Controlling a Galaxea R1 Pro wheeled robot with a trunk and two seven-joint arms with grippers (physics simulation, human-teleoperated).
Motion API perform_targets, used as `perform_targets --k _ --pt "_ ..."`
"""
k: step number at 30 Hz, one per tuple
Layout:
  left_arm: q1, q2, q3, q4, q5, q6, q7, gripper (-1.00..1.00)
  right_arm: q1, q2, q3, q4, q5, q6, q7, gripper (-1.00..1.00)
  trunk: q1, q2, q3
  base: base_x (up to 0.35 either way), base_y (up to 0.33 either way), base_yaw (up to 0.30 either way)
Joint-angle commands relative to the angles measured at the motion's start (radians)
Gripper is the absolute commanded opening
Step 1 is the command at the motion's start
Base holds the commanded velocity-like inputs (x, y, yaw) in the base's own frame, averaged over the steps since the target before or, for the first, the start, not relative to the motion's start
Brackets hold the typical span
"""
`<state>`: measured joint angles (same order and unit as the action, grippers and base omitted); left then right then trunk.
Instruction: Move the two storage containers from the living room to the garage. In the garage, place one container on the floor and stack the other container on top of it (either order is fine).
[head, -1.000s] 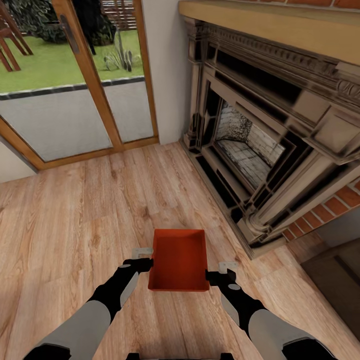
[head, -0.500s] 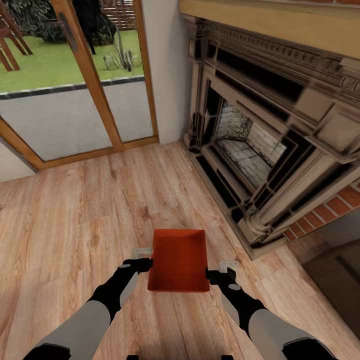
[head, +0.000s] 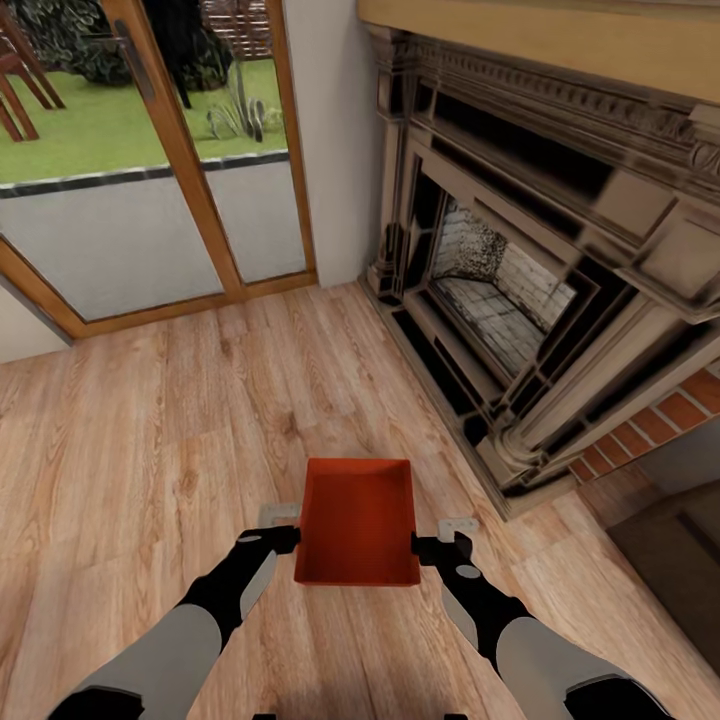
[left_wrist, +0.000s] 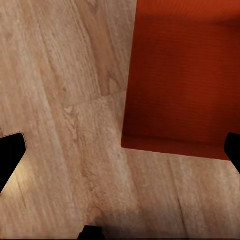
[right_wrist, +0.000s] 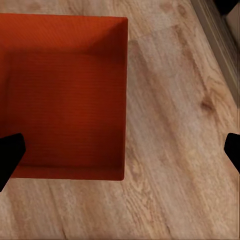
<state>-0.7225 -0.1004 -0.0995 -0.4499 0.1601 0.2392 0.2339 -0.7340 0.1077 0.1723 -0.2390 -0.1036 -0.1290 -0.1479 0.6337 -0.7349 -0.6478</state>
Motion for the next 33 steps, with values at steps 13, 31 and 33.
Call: perform_targets --k 13,31,33 --pt "0.000 -0.001 -0.008 0.032 0.006 -0.001 0.018 1.00 -0.001 -0.001 0.009 -0.041 -0.005 0.056 -0.008 1.00 0.050 -0.092 -0.042 0.000 0.000 0.000" --pt "0.000 0.001 -0.008 0.033 0.006 -0.023 0.018 1.00 -0.001 -0.007 0.014 -0.042 -0.004 0.060 -0.003 1.00 0.119 -0.218 -0.098 0.000 0.000 0.000" --pt "0.000 0.001 -0.008 0.033 0.006 -0.023 0.019 1.00 -0.001 -0.007 0.014 -0.042 -0.004 0.060 -0.004 1.00 0.127 -0.232 -0.104 0.000 0.000 0.000"
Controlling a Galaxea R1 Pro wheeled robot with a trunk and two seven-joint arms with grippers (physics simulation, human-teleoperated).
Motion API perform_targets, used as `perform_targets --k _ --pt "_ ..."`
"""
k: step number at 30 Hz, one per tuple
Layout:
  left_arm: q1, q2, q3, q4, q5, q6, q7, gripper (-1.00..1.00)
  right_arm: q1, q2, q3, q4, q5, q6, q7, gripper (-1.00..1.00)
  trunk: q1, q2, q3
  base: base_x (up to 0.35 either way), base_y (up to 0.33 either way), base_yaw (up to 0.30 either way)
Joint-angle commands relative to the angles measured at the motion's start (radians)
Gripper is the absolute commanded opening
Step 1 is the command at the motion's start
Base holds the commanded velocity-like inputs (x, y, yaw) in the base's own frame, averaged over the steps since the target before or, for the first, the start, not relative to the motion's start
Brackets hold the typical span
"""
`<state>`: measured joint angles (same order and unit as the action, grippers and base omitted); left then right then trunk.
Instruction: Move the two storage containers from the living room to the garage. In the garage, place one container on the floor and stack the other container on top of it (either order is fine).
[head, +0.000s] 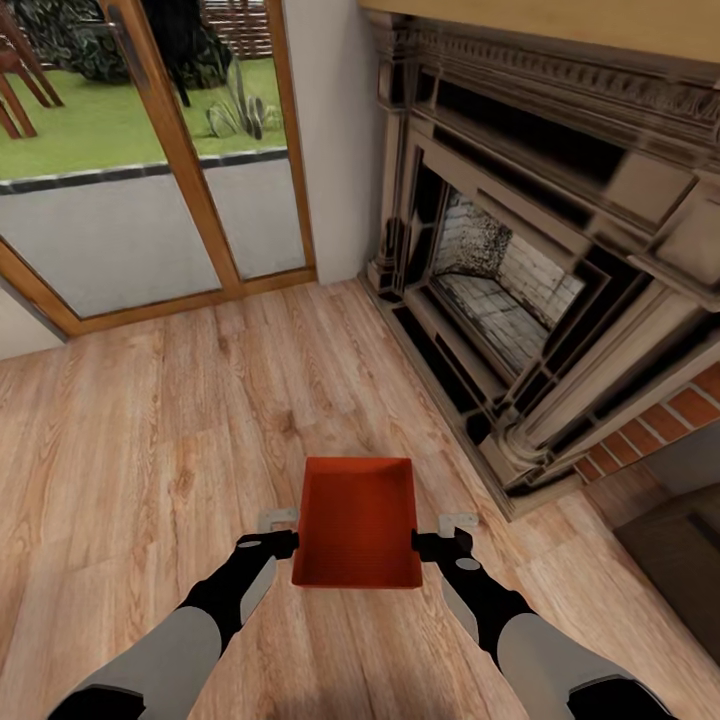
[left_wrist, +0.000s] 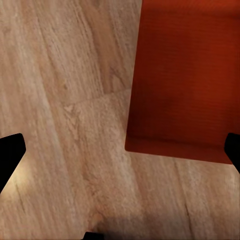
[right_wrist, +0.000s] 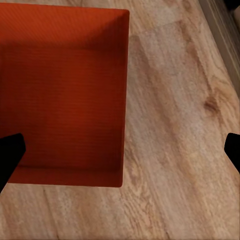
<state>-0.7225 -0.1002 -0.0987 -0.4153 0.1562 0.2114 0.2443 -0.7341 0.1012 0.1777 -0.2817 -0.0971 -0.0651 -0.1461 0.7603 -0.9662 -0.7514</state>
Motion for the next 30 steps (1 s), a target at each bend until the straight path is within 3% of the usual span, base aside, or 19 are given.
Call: perform_targets --k 1,30 --pt "0.000 0.000 -0.009 -0.002 0.010 0.005 0.009 1.00 -0.001 0.000 0.008 0.001 -0.010 -0.004 -0.006 1.00 0.004 -0.008 -0.004 0.000 0.000 0.000" --pt "0.000 0.003 -0.009 -0.003 0.009 0.003 0.010 1.00 -0.001 0.011 0.004 0.001 -0.009 -0.019 -0.013 1.00 0.115 -0.211 -0.095 0.000 0.000 0.000"
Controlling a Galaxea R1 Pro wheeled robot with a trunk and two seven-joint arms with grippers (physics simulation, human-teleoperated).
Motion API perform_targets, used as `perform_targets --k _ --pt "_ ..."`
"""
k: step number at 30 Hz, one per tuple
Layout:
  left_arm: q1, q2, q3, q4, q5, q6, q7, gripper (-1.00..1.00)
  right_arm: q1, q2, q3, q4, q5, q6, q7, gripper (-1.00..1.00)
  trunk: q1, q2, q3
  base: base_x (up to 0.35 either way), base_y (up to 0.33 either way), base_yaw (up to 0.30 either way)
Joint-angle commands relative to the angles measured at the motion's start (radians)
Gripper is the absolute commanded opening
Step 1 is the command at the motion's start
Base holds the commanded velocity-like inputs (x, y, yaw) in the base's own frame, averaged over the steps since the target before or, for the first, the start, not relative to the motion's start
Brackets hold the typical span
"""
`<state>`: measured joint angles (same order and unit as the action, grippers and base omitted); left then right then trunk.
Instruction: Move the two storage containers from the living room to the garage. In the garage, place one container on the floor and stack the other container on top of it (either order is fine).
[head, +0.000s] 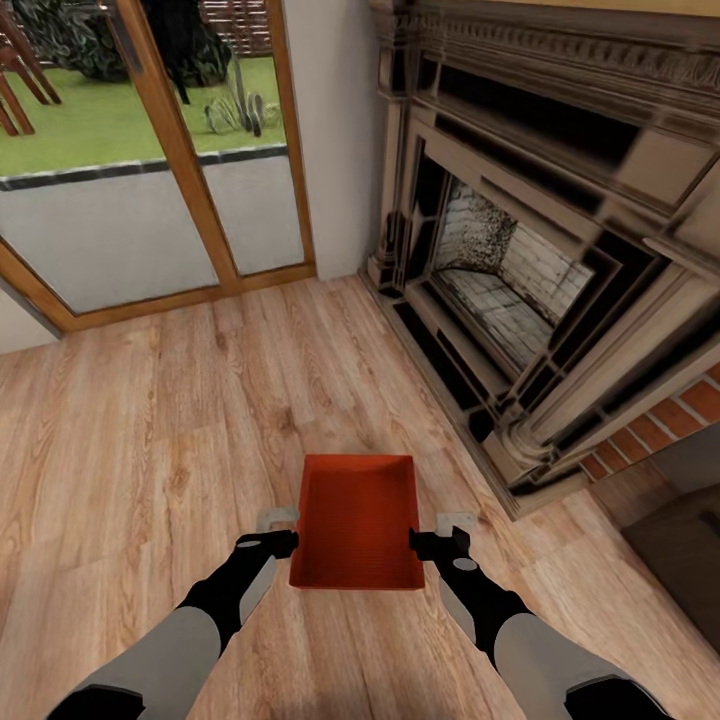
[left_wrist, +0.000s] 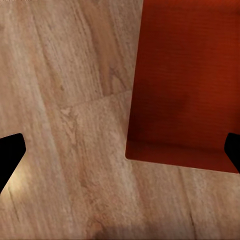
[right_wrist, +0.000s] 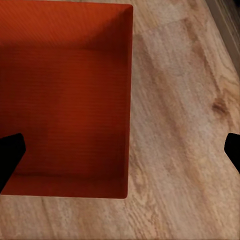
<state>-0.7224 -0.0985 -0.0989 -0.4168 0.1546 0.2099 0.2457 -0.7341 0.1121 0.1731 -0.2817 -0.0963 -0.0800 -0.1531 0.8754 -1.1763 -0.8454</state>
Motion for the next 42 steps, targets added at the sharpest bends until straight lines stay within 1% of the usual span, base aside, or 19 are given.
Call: perform_targets --k 1,8,21,38,42 --pt "0.000 0.001 -0.008 -0.002 0.011 0.005 0.008 1.00 -0.001 -0.001 0.008 0.001 -0.012 -0.004 -0.005 1.00 0.004 -0.008 -0.004 0.000 0.000 0.000" --pt "0.000 -0.001 -0.015 -0.004 0.007 0.005 0.008 1.00 -0.001 0.000 0.005 0.001 -0.023 -0.008 -0.007 1.00 0.031 -0.057 -0.026 0.000 0.000 0.000" --pt "0.000 -0.002 -0.021 -0.022 0.003 0.005 0.009 1.00 -0.001 -0.003 0.006 0.001 -0.023 -0.008 -0.003 1.00 0.081 -0.148 -0.066 0.000 0.000 0.000" --pt "0.000 0.000 -0.016 -0.025 0.004 0.005 0.009 1.00 -0.001 -0.002 0.004 0.001 -0.023 -0.007 -0.006 1.00 0.146 -0.267 -0.120 0.000 0.000 0.000" --pt "0.000 -0.001 -0.019 -0.025 0.004 0.005 0.009 1.00 -0.001 -0.001 0.002 0.001 -0.023 -0.008 -0.008 1.00 0.161 -0.295 -0.132 0.000 0.000 0.000"
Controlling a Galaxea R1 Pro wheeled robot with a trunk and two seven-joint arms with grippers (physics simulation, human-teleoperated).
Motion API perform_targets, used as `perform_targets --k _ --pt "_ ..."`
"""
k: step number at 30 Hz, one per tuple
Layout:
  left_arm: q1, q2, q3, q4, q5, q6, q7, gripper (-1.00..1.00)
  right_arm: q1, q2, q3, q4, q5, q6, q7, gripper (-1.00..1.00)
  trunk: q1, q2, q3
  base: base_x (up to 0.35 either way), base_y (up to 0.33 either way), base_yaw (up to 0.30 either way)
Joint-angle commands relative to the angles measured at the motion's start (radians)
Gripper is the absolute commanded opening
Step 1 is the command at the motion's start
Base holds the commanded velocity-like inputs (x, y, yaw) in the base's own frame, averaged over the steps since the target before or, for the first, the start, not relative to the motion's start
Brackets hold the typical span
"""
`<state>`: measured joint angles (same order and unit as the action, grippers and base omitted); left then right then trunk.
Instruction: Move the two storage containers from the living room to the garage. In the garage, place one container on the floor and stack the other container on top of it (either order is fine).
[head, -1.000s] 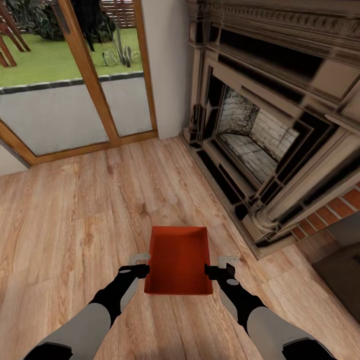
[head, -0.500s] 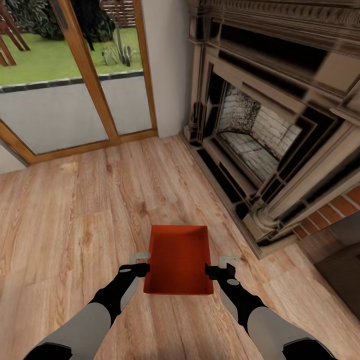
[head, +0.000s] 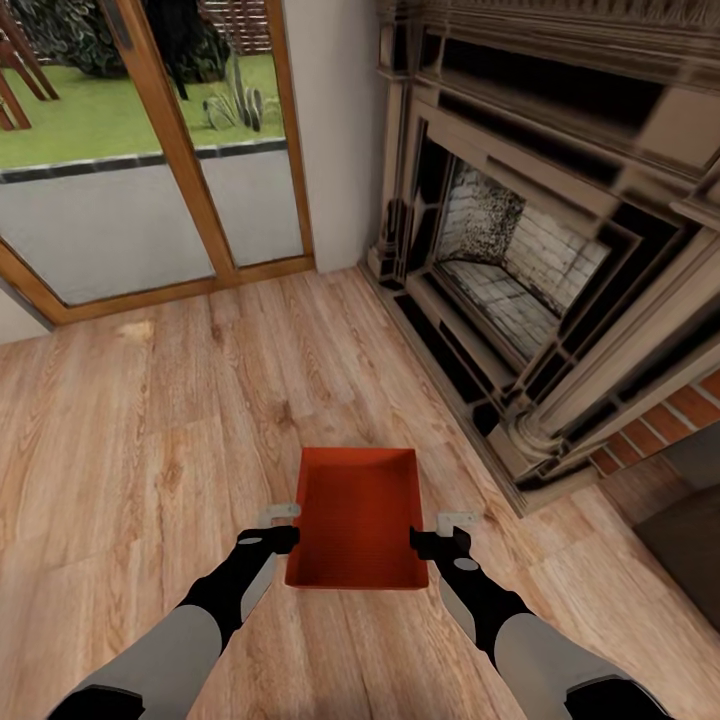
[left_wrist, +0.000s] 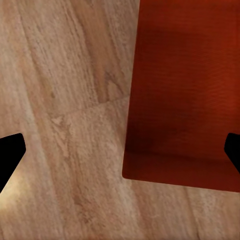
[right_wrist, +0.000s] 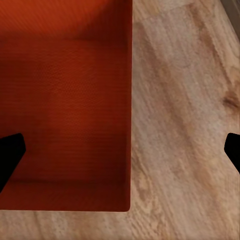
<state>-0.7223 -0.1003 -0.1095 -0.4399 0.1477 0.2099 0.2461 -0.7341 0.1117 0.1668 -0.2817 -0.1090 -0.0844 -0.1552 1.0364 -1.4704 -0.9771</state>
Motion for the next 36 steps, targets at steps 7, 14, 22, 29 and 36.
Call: perform_targets --k 7,14,22,29,36 --pt "0.000 -0.001 -0.009 0.000 0.011 0.005 0.009 1.00 -0.001 -0.002 0.008 0.001 -0.011 -0.005 -0.006 1.00 0.027 -0.050 -0.023 0.000 0.000 0.000" --pt "0.000 0.000 -0.007 0.000 0.012 0.005 0.009 1.00 -0.001 -0.004 0.009 0.001 -0.011 -0.006 -0.005 1.00 0.054 -0.099 -0.045 0.000 0.000 0.000" --pt "0.000 0.002 -0.001 -0.002 0.013 0.004 0.009 1.00 -0.001 -0.009 0.010 0.001 -0.011 -0.005 0.003 1.00 0.084 -0.155 -0.070 0.000 0.000 0.000" --pt "-0.001 0.002 0.001 -0.002 0.015 0.003 0.008 1.00 -0.001 -0.010 0.010 0.002 -0.012 -0.006 0.003 1.00 0.111 -0.204 -0.092 0.000 0.000 0.000" --pt "0.000 0.001 0.001 -0.002 0.016 0.003 0.008 1.00 -0.001 -0.011 0.010 0.002 -0.011 -0.006 -0.001 1.00 0.138 -0.253 -0.113 0.000 0.000 0.000"
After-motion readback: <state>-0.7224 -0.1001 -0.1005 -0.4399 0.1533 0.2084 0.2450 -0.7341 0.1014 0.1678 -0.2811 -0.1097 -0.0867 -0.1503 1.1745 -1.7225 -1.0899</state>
